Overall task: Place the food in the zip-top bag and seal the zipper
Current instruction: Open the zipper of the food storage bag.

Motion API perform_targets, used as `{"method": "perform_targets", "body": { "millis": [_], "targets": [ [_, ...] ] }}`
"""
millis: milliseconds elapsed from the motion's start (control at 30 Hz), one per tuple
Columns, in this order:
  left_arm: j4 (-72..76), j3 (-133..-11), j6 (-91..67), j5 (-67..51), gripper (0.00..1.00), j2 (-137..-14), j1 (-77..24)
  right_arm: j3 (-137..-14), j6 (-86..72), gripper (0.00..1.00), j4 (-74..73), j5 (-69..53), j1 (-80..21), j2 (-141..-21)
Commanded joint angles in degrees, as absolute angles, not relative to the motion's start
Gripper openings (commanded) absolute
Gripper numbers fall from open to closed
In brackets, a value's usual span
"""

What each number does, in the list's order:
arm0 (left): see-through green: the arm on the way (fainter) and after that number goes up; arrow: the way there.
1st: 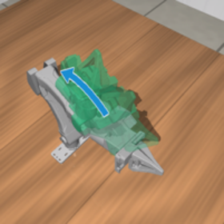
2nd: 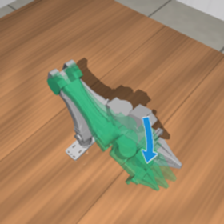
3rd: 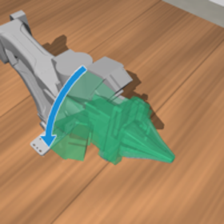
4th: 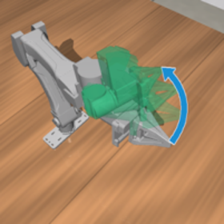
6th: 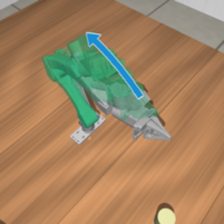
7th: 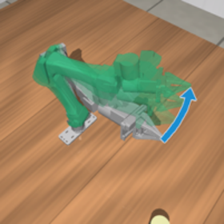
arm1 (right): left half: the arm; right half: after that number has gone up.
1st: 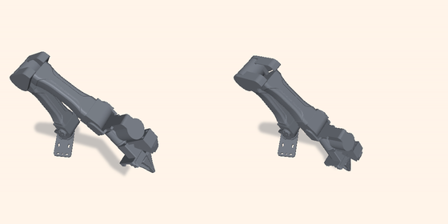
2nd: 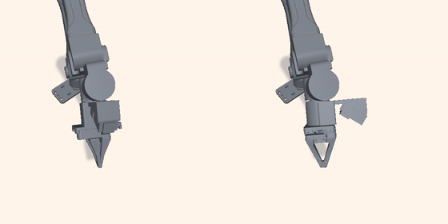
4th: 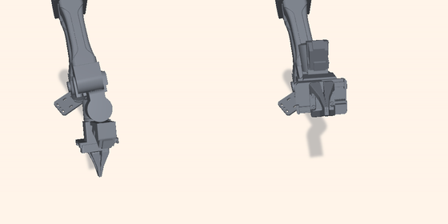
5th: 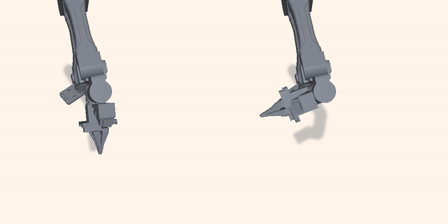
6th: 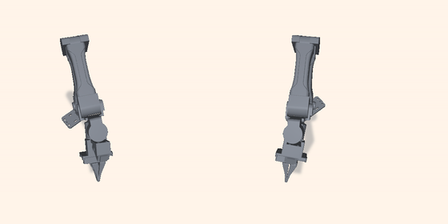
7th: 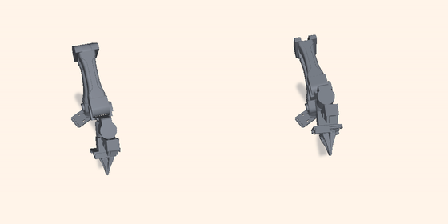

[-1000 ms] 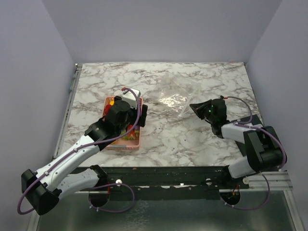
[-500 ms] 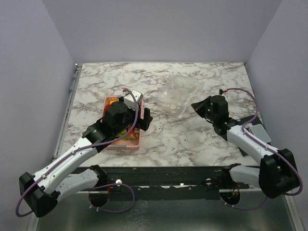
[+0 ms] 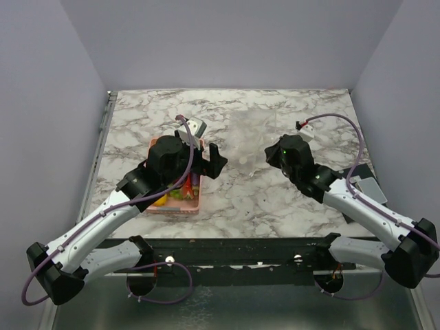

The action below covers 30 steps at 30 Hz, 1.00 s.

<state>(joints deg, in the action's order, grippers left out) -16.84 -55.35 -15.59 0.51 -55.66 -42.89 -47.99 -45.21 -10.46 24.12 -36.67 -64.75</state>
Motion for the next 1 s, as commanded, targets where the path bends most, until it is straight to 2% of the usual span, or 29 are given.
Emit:
{"method": "perform_targets", "body": {
  "millis": [0, 367, 700, 967],
  "targets": [
    [-16.4, -59.6, -19.6, -0.4, 0.95, -57.3, -44.4, -53.8, -42.1, 0.0, -17.2, 35.5, -42.3, -65.2],
    [-17.8, -64.3, -24.2, 4.9, 0.94, -62.2, -48.6, -66.8, -38.5, 0.0, -26.0, 47.2, -53.7, -72.2],
    [-18.0, -64.7, -28.4, 12.6, 0.92, -67.0, -51.9, -68.2, -39.2, 0.01, -27.0, 50.1, -57.3, -75.1],
    [-18.2, -67.1, -30.6, 18.1, 0.87, -71.7, -52.8, -66.1, -40.0, 0.01, -26.3, 49.8, -58.5, -74.3]
  ]
}}
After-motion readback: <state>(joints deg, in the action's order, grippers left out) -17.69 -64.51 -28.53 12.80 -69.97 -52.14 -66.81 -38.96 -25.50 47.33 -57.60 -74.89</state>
